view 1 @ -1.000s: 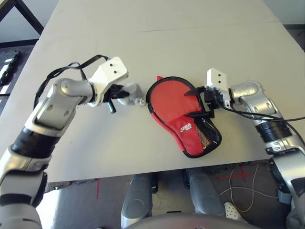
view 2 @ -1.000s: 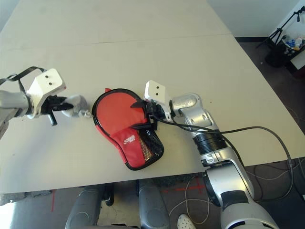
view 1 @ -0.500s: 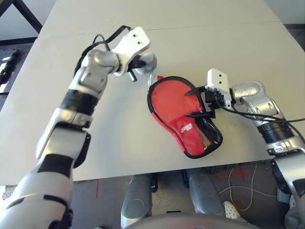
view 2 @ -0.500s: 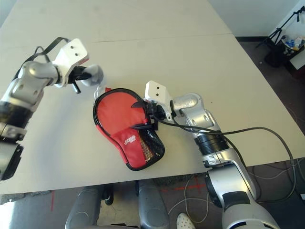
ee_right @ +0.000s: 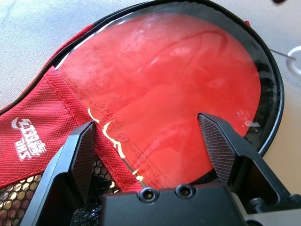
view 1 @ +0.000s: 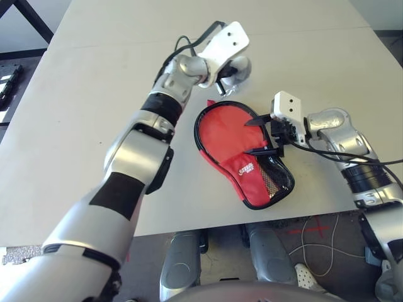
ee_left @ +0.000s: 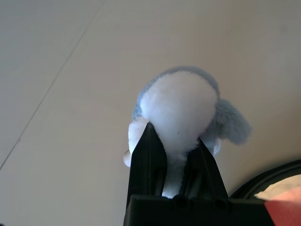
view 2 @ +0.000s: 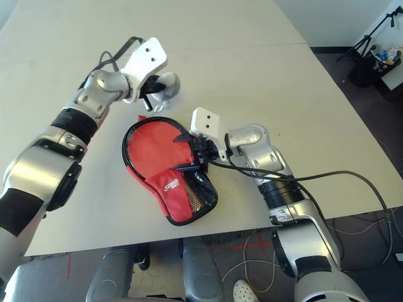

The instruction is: Store the ping-pong paddle in its case and zip it.

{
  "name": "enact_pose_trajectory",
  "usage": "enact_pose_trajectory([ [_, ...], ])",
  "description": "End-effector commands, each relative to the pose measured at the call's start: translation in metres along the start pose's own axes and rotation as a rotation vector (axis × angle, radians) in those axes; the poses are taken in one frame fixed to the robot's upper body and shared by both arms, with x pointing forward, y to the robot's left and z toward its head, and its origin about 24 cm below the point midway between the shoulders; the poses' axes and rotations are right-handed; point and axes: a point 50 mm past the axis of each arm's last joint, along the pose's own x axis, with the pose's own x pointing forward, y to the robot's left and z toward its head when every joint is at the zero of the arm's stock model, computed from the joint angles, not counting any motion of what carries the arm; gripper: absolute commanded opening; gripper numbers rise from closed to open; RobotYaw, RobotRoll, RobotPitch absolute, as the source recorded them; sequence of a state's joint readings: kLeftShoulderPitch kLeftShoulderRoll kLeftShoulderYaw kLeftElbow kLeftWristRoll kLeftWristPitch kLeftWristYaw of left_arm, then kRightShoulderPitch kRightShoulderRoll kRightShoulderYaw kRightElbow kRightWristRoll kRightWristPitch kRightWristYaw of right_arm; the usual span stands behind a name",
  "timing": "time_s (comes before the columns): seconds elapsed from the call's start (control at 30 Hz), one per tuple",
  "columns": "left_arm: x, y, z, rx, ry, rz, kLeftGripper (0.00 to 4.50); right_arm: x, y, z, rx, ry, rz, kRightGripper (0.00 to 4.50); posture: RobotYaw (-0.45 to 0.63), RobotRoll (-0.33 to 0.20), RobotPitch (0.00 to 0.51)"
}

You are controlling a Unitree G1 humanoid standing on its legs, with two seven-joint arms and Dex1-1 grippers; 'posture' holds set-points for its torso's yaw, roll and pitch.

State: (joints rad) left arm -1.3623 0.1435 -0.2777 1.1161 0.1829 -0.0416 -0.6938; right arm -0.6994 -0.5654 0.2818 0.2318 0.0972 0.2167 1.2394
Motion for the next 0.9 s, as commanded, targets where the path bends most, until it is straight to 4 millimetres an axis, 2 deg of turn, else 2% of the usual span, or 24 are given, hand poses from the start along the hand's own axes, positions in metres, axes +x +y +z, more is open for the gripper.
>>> enact_pose_trajectory([
  [0.03,0.012,-0.018,0.015,-0.006,-0.069,-0.103,0.20,0.011,0.015,-0.029,0.091,0.109,0.037,4.50,-0.05,0.000,0.276],
  [0.07,0.013,-0.021,0.016,-0.008,-0.073,-0.119,0.20,0.011,0.016,-0.029,0.092,0.109,0.036,4.50,-0.05,0.000,0.276],
  [0.17,0.014,-0.023,0.022,-0.037,-0.102,-0.141,1.17,0.011,0.016,-0.029,0.093,0.111,0.032,4.50,-0.05,0.000,0.275],
  [0.47,-0.006,0.011,0.024,-0.006,-0.080,-0.019,4.26,0.016,0.017,-0.029,0.094,0.103,0.035,4.50,-0.04,0.000,0.276],
  [0.5,-0.007,0.013,0.024,-0.004,-0.078,-0.013,4.49,0.016,0.017,-0.029,0.094,0.103,0.035,4.50,-0.04,0.000,0.276],
  [0.7,-0.042,0.044,0.008,0.029,-0.033,0.058,4.49,0.016,0.018,-0.030,0.095,0.103,0.037,4.50,-0.02,0.000,0.281],
  [0.9,-0.078,0.051,-0.017,0.019,0.005,0.048,4.49,0.017,0.018,-0.030,0.093,0.103,0.041,4.50,-0.01,0.000,0.283],
])
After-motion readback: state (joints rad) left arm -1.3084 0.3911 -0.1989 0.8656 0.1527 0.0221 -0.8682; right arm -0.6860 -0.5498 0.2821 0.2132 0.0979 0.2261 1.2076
